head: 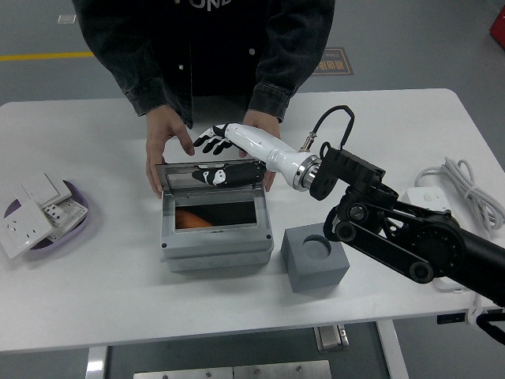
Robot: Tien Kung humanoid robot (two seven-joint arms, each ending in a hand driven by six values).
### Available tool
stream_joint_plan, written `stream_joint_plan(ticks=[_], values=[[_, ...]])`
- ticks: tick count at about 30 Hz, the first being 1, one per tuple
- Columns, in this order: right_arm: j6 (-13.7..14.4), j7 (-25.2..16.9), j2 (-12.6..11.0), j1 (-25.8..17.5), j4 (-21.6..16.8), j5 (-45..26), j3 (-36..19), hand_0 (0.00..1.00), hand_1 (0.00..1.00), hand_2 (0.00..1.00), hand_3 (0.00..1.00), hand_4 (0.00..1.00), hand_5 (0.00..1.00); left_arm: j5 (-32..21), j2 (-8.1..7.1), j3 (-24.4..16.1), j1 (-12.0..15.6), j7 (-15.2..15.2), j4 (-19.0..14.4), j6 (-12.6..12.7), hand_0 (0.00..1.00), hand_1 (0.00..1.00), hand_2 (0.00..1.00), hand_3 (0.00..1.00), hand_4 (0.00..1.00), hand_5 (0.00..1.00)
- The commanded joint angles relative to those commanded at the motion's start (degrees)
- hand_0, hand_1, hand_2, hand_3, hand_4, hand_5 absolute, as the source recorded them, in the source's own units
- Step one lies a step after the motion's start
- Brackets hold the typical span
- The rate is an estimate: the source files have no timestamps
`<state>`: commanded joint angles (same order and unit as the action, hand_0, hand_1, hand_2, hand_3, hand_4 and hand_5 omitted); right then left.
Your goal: Pick up the cylinder from the cube,place it in the box,flap close box
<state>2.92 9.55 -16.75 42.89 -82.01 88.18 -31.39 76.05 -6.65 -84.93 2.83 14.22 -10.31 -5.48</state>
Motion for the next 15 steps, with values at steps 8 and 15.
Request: stream_joint_plan(ticks=[8, 15], values=[[0.12, 0.8, -2.81, -1.27, -3.52, 0.65, 3.08, 0.735, 0.655, 0.692, 0.739, 0.779, 0.433, -0.21, -0.14, -0.1, 0.01, -0.15, 0.0, 0.04, 0.64, 0.668, 0.594, 0.663, 0.72, 0.298], [2.2, 0.44, -5.52, -2.66, -8.57, -0.39, 5.09, 0.725, 0.652, 0.694, 0.737, 0.773, 0.435, -0.94, -0.33, 0.31, -0.01, -0.53, 0.0, 0.06, 0.64, 0.667, 0.595, 0.663, 0.72, 0.299]])
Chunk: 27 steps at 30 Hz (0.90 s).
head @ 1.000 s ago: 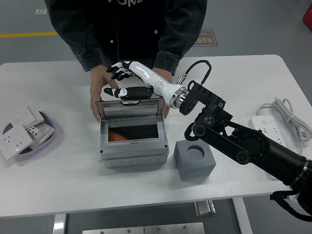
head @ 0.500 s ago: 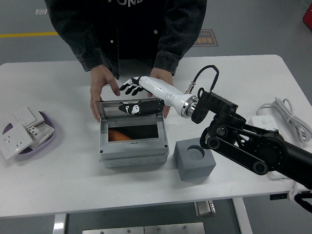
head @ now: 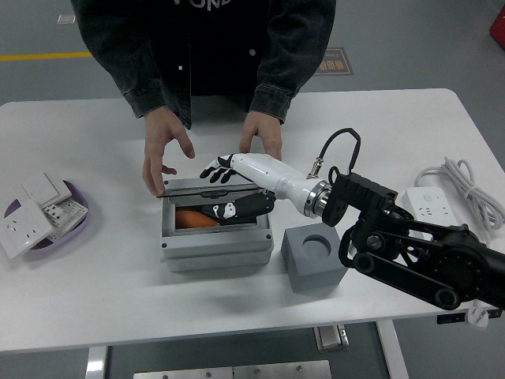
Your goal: Pick up the cylinder from the cube,place it in the box,flap close box
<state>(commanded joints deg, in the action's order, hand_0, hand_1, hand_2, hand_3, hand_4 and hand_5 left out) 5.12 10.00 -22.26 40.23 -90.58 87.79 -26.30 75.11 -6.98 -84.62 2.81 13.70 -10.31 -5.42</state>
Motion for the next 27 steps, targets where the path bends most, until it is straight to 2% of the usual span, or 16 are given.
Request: stream_joint_plan(ticks=[6, 7, 8, 17, 21, 27], values=[[1.69, -2.62, -0.54, -1.14, 0.83, -5.88, 2.61, 0.714, 0.648, 0.694, 0.735, 0.764, 0.432, -0.22, -0.11, 0.1, -0.03, -0.16, 0.0, 0.01, 0.64, 0.667, 0.595, 0.662, 0.72, 0.299], [1.84, -2.93, -0.51, -1.31, 0.96, -6.47, 2.74, 0.704, 0.648, 0.693, 0.725, 0.712, 0.452, -0.24, -0.12, 0.13, -0.03, -0.19, 0.0, 0.0, 0.64, 0.667, 0.594, 0.662, 0.72, 0.3], [2.0, -3.37, -0.47, -1.56, 1.16, -7.4, 2.91, 0.704, 0.648, 0.693, 0.725, 0.712, 0.452, -0.24, -0.14, 0.13, -0.05, -0.22, 0.0, 0.0, 0.64, 0.667, 0.594, 0.662, 0.72, 0.3], [2.83, -6.19, -0.95, -3.34, 2.1, -13.2, 2.28, 0.699, 0.649, 0.695, 0.725, 0.671, 0.45, -0.85, -0.23, 0.53, -0.03, -0.56, 0.0, 0.04, 0.64, 0.667, 0.593, 0.662, 0.719, 0.3], [3.0, -6.0, -1.66, -4.13, 1.4, -12.03, -0.48, 0.701, 0.651, 0.697, 0.731, 0.655, 0.46, -0.82, -0.2, 0.51, -0.08, -0.55, 0.0, 0.04, 0.64, 0.667, 0.594, 0.662, 0.72, 0.3], [3.09, -4.91, -3.16, -7.79, -1.1, -5.85, -8.94, 0.698, 0.648, 0.696, 0.733, 0.627, 0.448, -0.96, -0.15, 0.56, -0.09, -0.55, 0.0, 0.07, 0.64, 0.667, 0.594, 0.661, 0.72, 0.301]])
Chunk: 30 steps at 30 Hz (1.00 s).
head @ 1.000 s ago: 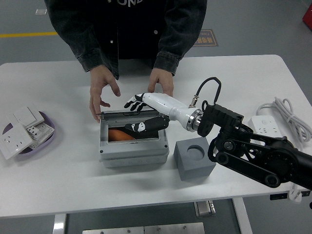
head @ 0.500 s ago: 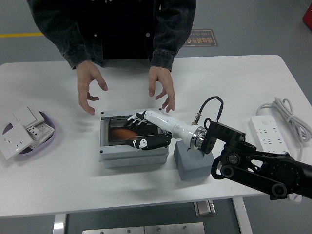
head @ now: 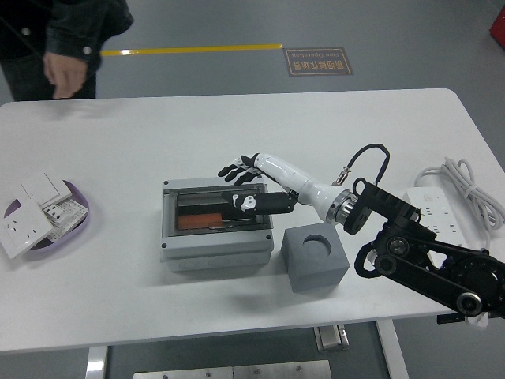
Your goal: Pick up the cylinder from the cube,place it in the box,flap close box
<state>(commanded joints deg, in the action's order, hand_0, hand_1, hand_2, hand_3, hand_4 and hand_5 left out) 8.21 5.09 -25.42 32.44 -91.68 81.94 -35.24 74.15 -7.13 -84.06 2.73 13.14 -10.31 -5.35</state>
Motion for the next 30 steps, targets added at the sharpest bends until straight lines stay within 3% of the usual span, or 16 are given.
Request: stream_joint_plan(ticks=[3, 6, 14, 17, 22, 30], values=[[0.46, -0.51, 0.62, -3.45, 0.36, 3.91, -5.7, 0.698, 0.648, 0.696, 0.733, 0.627, 0.448, 0.2, 0.08, 0.09, 0.09, 0.31, 0.0, -0.02, 0.64, 0.667, 0.594, 0.661, 0.72, 0.301], [0.73, -2.46, 2.56, -7.21, 3.35, 4.26, -11.55, 0.694, 0.648, 0.694, 0.729, 0.636, 0.446, 0.11, 0.2, 0.43, 0.34, 0.53, 0.0, -0.04, 0.641, 0.668, 0.593, 0.659, 0.718, 0.302], [-1.16, -12.19, 9.01, -18.12, 12.58, -5.45, -26.46, 0.69, 0.645, 0.69, 0.722, 0.636, 0.447, -0.44, 0.86, 0.68, 1.16, 0.86, 0.0, 0.08, 0.64, 0.667, 0.593, 0.659, 0.718, 0.301], [-1.68, -15.21, 10.59, -21.06, 13.89, -8.44, -30.92, 0.68, 0.645, 0.687, 0.716, 0.641, 0.424, -0.67, 1.07, 0.82, 1.25, 0.85, 0.0, 0.09, 0.64, 0.667, 0.594, 0.659, 0.718, 0.3], [-3.06, -18.66, 11.58, -23.66, 15.84, -13.51, -38.22, 0.694, 0.655, 0.685, 0.704, 0.653, 0.419, -0.97, 1.15, 0.97, 1.26, 0.81, 0.0, 0.12, 0.64, 0.668, 0.593, 0.659, 0.718, 0.299], [-4.24, -20.4, 11.78, -25.7, 16.79, -17.49, -47.66, 0.705, 0.656, 0.686, 0.7, 0.685, 0.416, -0.6, 0.87, 1.11, 1.2, 1.0, 0.0, -0.03, 0.64, 0.668, 0.593, 0.659, 0.717, 0.298]])
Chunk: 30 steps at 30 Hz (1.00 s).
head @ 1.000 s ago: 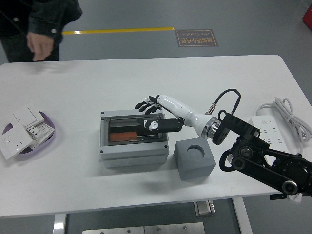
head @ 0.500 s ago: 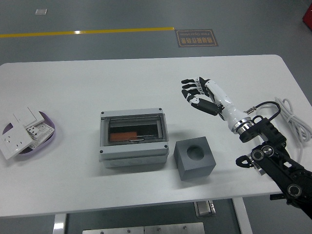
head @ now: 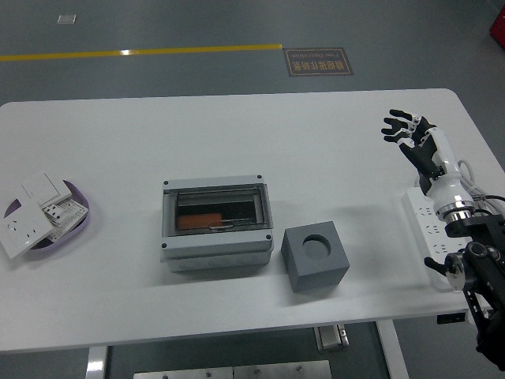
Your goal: Pick up the cylinder from the cube,place it in the box,flap close box
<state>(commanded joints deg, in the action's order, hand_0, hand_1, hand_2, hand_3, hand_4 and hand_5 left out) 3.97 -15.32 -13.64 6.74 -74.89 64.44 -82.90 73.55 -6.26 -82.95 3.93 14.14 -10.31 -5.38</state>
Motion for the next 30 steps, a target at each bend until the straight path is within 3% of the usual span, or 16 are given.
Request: stream_joint_plan(ticks=[19, 30], values=[[0.27, -0.21, 0.12, -2.55, -3.04, -0.21, -6.3, 0.706, 0.658, 0.686, 0.702, 0.717, 0.409, 0.26, 0.15, -0.74, -0.41, -0.23, 0.0, -0.02, 0.64, 0.668, 0.593, 0.662, 0.721, 0.295], [0.78, 0.0, 0.96, -2.63, -3.57, 0.44, -7.21, 0.71, 0.665, 0.688, 0.7, 0.746, 0.428, -0.15, 0.04, -1.03, -0.76, -0.38, 0.0, 0.1, 0.64, 0.668, 0.594, 0.662, 0.721, 0.296]])
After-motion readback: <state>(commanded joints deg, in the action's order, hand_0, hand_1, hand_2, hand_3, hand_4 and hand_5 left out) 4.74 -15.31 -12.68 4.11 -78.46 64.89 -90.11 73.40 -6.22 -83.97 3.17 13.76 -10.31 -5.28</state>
